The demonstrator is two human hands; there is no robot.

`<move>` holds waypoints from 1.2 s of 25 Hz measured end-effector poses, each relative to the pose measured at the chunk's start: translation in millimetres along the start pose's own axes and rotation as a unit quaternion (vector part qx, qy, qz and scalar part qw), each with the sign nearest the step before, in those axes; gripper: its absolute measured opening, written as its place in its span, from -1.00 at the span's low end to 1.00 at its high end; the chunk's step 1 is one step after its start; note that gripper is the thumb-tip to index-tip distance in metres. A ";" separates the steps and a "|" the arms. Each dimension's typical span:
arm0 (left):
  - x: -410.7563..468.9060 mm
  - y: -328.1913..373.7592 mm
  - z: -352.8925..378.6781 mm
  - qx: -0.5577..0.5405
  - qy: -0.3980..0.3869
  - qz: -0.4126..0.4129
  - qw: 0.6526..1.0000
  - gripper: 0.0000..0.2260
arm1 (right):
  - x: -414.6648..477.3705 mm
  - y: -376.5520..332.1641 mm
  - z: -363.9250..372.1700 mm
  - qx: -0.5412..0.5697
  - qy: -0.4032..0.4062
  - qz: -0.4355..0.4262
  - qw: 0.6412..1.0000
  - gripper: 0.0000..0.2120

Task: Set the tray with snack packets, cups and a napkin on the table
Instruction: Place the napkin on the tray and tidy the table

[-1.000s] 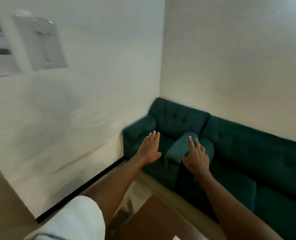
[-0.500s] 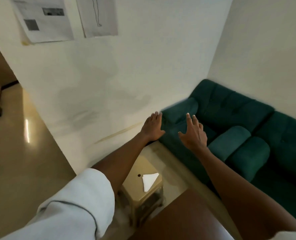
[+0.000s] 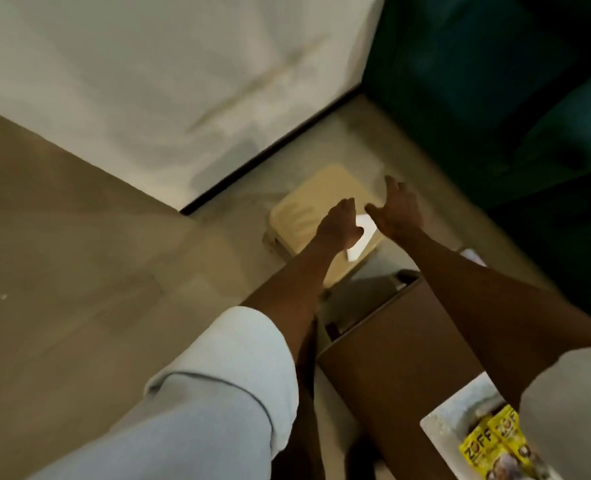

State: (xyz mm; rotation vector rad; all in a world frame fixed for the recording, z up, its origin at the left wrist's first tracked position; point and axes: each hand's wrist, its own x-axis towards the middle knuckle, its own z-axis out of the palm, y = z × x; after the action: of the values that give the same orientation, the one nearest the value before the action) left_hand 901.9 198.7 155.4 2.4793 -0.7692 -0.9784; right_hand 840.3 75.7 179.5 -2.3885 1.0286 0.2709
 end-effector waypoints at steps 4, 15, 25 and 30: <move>50.3 -40.6 76.6 -0.037 -0.058 -0.009 0.998 -0.44 | 37.5 39.9 102.3 0.082 -0.033 0.077 0.993 -0.39; 86.7 -71.5 160.4 0.094 0.030 0.063 0.993 -0.61 | 54.8 70.2 184.9 0.242 0.059 0.304 0.920 -0.43; 93.5 -69.7 145.7 0.078 0.071 0.072 0.992 -0.76 | 67.9 74.2 188.0 0.353 0.028 0.384 0.853 -0.57; 94.3 -69.8 143.9 0.055 0.087 0.090 0.991 -0.76 | 66.6 81.4 183.1 0.386 0.039 0.354 0.851 -0.79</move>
State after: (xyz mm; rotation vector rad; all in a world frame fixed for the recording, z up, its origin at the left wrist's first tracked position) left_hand 882.1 177.3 -27.9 2.4937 -0.9930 -0.6621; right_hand 831.5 85.7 -31.2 -1.2503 1.6463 -0.0085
